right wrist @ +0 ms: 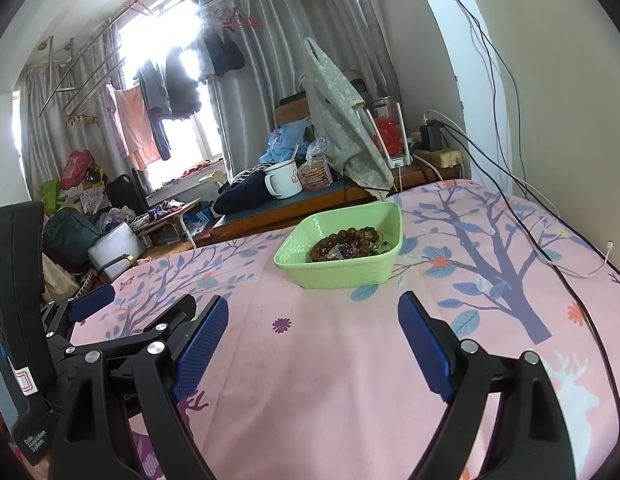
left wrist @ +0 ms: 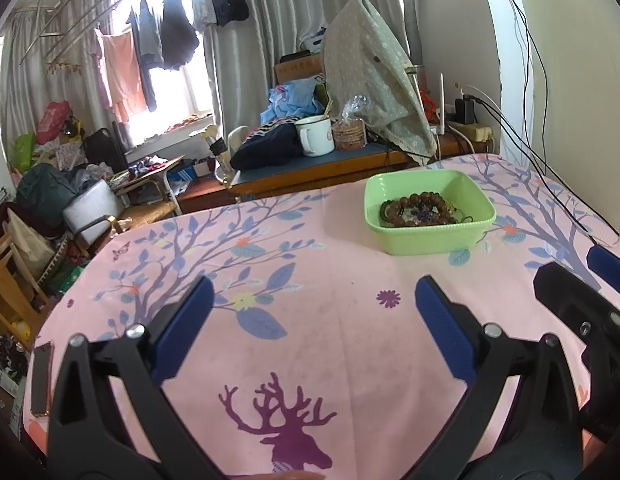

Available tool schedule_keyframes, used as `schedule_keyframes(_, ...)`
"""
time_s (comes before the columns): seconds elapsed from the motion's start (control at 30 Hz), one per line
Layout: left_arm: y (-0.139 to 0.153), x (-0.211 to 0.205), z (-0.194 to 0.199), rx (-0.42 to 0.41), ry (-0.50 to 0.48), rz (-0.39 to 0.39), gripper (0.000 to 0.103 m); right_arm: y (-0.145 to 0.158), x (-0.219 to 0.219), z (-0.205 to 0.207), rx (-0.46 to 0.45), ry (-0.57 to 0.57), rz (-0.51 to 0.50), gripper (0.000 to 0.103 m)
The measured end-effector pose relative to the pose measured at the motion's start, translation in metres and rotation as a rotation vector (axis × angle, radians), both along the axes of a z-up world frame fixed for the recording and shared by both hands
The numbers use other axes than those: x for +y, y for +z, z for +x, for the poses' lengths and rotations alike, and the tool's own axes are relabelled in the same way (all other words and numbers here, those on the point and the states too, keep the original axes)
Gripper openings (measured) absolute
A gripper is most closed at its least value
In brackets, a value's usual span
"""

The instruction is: Organize jewelry

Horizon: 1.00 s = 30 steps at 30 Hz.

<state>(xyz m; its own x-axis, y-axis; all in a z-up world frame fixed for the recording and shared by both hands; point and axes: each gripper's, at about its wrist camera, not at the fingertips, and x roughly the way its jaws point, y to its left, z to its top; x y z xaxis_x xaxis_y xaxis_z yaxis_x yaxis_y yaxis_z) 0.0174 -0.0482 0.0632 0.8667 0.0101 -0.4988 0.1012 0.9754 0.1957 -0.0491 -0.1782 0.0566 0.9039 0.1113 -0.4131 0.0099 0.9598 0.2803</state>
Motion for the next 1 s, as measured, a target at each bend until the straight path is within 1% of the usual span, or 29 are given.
schedule_keyframes(1.0,-0.0003,0.0009,-0.0002,-0.002,0.003,0.013,0.097,-0.0027,0.0037,-0.0012,0.002,0.005,-0.004,0.061)
